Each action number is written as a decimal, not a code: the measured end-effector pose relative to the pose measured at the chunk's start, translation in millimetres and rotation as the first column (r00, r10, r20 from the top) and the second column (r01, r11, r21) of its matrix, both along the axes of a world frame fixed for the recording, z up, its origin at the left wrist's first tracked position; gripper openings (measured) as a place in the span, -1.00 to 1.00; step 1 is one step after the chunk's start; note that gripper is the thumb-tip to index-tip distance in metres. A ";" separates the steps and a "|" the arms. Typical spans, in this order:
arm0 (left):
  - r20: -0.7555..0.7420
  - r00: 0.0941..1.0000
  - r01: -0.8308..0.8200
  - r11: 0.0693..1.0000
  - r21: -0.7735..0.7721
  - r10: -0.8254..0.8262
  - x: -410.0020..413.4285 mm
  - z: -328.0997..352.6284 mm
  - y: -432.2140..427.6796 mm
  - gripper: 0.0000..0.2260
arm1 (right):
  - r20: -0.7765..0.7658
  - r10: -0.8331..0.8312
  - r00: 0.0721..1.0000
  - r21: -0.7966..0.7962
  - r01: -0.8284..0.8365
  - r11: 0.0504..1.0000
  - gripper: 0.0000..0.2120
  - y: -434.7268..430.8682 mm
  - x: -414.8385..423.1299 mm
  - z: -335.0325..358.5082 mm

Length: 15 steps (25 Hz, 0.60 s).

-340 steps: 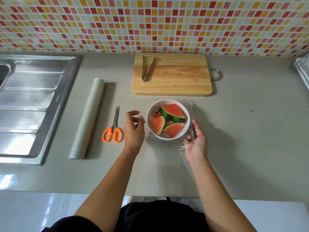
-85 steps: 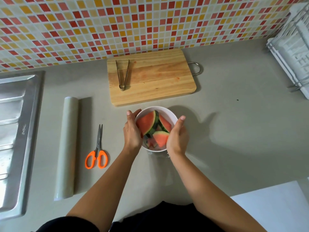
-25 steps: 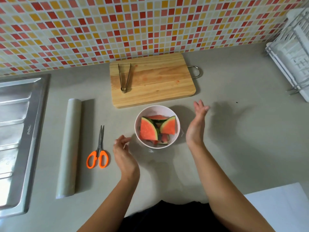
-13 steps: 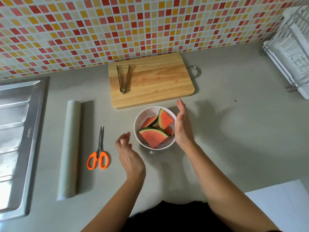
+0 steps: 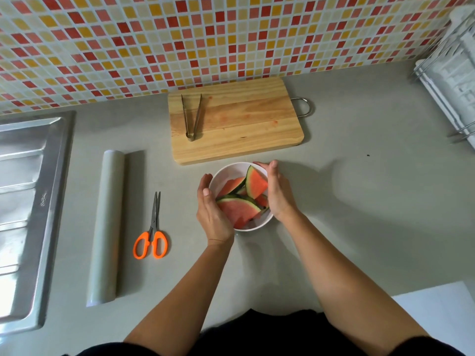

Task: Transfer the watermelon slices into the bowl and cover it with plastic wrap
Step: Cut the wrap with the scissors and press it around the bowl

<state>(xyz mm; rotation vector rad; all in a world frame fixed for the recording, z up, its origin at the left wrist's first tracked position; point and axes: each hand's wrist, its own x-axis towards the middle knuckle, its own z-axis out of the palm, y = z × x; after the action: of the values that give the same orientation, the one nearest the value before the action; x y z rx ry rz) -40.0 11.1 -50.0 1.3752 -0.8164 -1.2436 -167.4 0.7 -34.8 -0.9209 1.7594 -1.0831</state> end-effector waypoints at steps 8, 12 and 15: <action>0.035 0.999 -0.042 0.999 0.012 0.041 -3.2 2.4 0.2 -0.58 | -0.202 -0.046 0.978 0.196 0.086 0.977 -0.06 -6.1 5.4 6.3; 0.047 0.997 0.054 0.995 0.083 -0.058 6.9 1.1 -0.7 -0.48 | -0.487 0.045 0.872 0.290 0.113 0.950 0.02 -11.8 3.9 14.2; -0.116 0.991 0.073 0.991 0.111 -0.060 18.8 -1.6 1.1 -0.53 | -0.451 -0.098 0.887 0.098 0.158 0.983 -0.02 -12.9 -8.5 7.5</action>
<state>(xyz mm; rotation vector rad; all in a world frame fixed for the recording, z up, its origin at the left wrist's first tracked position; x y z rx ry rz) -21.3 12.2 -51.5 1.3645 -0.7269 -1.4258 -175.9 -12.2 -27.3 -1.0396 2.2684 -0.8654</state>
